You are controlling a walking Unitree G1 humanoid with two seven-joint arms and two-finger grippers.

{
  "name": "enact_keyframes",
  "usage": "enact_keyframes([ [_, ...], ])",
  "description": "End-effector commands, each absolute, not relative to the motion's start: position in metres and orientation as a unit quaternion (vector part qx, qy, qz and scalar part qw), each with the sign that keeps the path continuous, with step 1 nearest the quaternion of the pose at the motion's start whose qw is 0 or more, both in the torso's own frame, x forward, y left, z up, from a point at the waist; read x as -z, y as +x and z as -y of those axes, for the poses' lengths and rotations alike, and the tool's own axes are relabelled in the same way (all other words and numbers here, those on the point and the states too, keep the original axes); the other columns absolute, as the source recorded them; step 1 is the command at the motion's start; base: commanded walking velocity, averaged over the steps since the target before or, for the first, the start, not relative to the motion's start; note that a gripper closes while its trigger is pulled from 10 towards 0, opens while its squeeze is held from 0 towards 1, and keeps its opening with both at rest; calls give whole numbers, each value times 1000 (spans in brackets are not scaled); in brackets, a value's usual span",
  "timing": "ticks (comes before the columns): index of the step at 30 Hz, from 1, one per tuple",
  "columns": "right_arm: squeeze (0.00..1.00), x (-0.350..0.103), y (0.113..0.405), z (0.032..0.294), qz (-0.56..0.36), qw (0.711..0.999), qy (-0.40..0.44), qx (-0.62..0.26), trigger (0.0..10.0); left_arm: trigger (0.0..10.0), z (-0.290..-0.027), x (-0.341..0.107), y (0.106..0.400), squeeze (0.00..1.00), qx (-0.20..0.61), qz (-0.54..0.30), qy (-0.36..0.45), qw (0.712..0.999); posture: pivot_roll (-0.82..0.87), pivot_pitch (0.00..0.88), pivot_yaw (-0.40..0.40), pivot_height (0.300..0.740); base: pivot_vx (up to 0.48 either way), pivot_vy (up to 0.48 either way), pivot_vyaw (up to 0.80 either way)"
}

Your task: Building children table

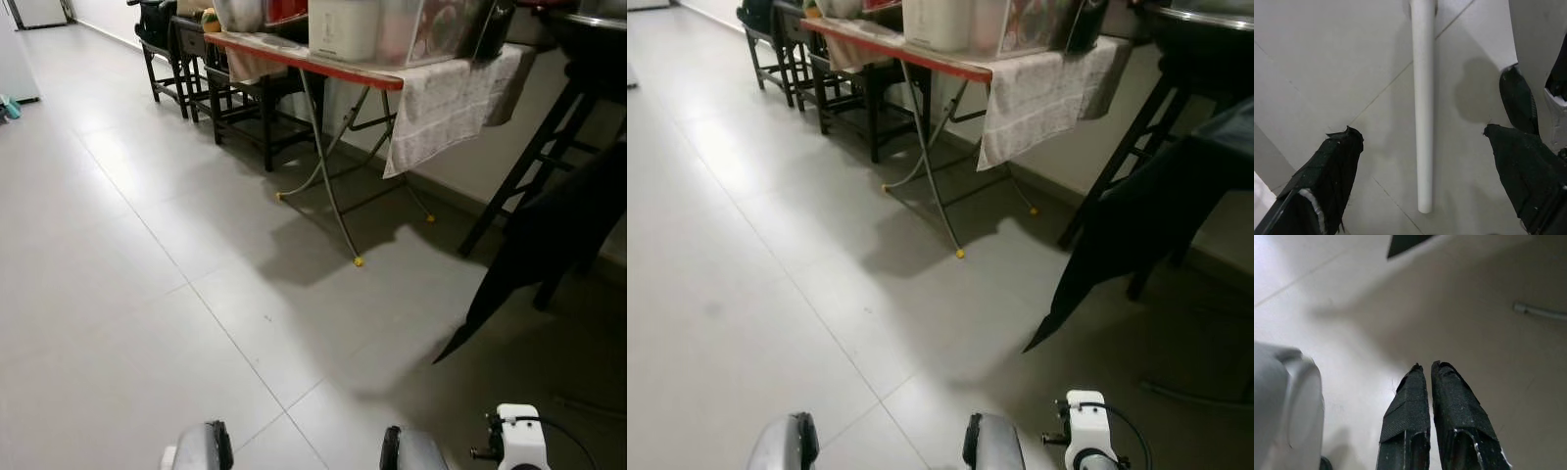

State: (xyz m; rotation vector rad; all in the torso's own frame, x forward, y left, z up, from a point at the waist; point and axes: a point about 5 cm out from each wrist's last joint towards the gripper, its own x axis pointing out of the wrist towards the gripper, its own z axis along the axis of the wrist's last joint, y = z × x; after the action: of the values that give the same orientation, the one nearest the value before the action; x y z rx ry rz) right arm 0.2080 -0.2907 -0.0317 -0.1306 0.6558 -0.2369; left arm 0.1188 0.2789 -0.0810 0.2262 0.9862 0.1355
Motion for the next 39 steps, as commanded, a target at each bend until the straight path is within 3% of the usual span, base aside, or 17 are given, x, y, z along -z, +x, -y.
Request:
enact_keyframes([
  [1, 0, 31, 207, 293, -322, 938, -71, 111, 10000, 10000, -276, 83, 116, 0, -63, -478, 102, 870, 119, 97, -24, 425, 0, 0, 0],
  [9, 0, 29, 205, 298, -323, 937, -81, 104, 10000, 10000, -273, 86, 111, 0, -63, -485, 99, 867, 93, 131, -47, 405, 0, 0, 0],
  [24, 0, 9, 205, 333, -323, 933, -110, 114, 10000, 10000, -261, 93, 102, 0, -75, -498, 86, 859, 25, 163, -119, 350, 0, 0, 0],
  [39, 0, -7, 211, 352, -320, 931, -129, 117, 10000, 10000, -286, 83, 101, 0, -146, -470, 189, 850, -5, 148, -168, 310, 0, 0, 0],
])
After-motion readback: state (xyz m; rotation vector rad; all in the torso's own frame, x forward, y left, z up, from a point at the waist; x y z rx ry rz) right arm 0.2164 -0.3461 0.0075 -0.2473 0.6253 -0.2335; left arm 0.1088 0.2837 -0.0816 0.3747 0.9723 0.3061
